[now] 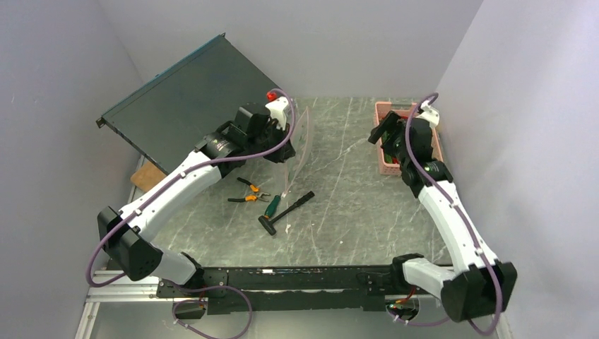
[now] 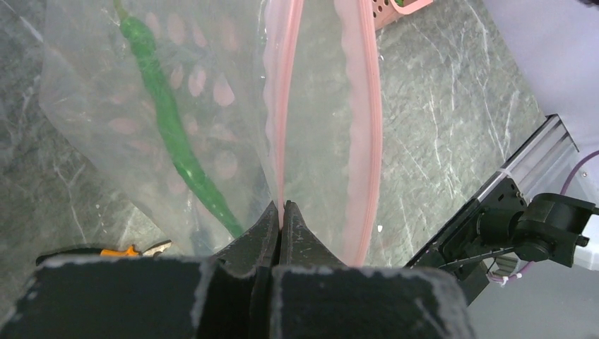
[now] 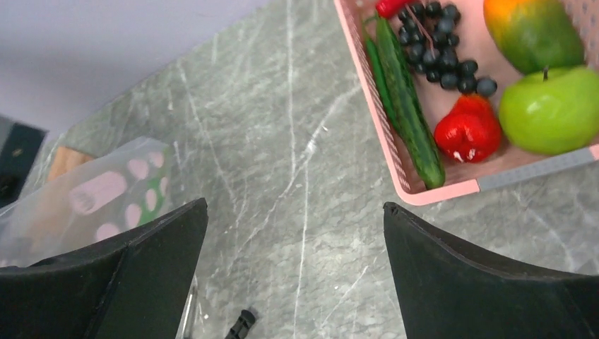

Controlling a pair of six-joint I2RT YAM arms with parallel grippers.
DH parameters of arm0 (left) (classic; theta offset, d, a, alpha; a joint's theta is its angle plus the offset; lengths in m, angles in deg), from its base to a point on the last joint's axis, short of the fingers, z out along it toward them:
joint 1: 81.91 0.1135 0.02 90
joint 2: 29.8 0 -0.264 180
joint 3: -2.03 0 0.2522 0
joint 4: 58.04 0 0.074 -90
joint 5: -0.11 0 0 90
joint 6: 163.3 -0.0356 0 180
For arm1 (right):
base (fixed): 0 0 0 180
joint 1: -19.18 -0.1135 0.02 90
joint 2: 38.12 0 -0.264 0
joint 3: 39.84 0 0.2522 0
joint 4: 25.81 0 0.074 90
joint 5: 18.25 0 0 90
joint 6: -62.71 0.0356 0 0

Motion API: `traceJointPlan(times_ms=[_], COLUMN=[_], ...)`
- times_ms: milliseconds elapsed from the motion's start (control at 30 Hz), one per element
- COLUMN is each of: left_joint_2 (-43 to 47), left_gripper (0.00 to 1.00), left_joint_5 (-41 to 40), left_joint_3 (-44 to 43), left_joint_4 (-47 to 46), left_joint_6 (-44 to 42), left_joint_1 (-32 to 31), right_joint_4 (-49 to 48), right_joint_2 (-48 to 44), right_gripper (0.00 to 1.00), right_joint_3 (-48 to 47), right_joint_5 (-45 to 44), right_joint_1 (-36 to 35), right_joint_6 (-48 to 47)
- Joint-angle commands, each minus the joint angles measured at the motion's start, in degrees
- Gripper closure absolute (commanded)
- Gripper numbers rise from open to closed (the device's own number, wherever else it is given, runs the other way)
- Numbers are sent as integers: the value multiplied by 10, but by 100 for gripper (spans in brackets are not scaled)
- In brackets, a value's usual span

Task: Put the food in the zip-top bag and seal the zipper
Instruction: Place the fake vegetable in the zipper food storage bag, then pick up the fake fruit from the bin.

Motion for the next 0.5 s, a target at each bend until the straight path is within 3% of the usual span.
traceJointPlan(times_ms=[0,300,467], left_joint_2=[7,7,9], left_gripper=[100,100,100], left_joint_5=[-17,-25,-4], left_joint_3=[-7,-12,-12], left_joint_4=[-14,-7,-11], left_joint_6=[-10,-22,-18], left_joint_1=[-5,-7,-7], right_joint_4=[-50,-26,5], right_joint_2=[77,267,362], right_gripper=[6,8,7], right_joint_3=[5,-109,-192], right_joint_5=[95,-11,4], right_joint_1=[62,156,202], right_joint_6=[82,82,61])
